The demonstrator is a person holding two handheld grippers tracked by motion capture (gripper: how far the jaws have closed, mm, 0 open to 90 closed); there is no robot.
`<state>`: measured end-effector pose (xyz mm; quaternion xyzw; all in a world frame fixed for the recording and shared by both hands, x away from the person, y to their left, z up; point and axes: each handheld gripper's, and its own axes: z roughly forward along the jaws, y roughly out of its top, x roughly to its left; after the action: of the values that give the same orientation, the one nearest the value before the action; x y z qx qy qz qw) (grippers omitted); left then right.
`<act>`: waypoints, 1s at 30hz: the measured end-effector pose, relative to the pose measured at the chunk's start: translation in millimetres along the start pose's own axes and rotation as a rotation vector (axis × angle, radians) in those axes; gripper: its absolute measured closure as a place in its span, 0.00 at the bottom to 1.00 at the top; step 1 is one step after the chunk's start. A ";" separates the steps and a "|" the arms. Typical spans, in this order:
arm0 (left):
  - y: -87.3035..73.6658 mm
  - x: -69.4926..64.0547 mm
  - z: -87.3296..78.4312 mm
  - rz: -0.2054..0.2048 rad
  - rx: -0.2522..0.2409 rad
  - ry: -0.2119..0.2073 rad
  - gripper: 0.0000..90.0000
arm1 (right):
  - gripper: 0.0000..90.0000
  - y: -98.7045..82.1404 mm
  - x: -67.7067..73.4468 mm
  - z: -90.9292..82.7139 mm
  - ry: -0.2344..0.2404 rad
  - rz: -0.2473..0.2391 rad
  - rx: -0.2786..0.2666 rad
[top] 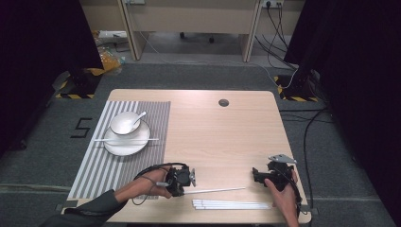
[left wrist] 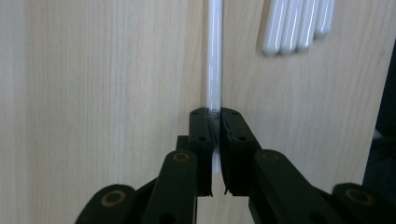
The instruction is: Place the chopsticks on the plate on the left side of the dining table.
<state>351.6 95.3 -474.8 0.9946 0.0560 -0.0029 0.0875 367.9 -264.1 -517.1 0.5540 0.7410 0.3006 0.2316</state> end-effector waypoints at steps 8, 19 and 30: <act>-29.8 2.0 -5.6 -0.045 0.028 0.015 0.92 | 0.00 0.0 0.1 0.0 0.000 0.001 0.000; -50.1 4.1 -9.3 -0.085 0.030 0.017 0.90 | 0.01 0.0 0.1 0.0 0.000 0.001 0.000; -20.5 5.4 -12.3 -0.066 -0.008 0.034 0.81 | 0.00 0.0 0.0 0.0 0.000 0.000 0.000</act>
<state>354.6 118.1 -466.4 0.9917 0.0905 0.0114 0.0904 367.9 -264.1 -517.1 0.5540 0.7410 0.3005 0.2317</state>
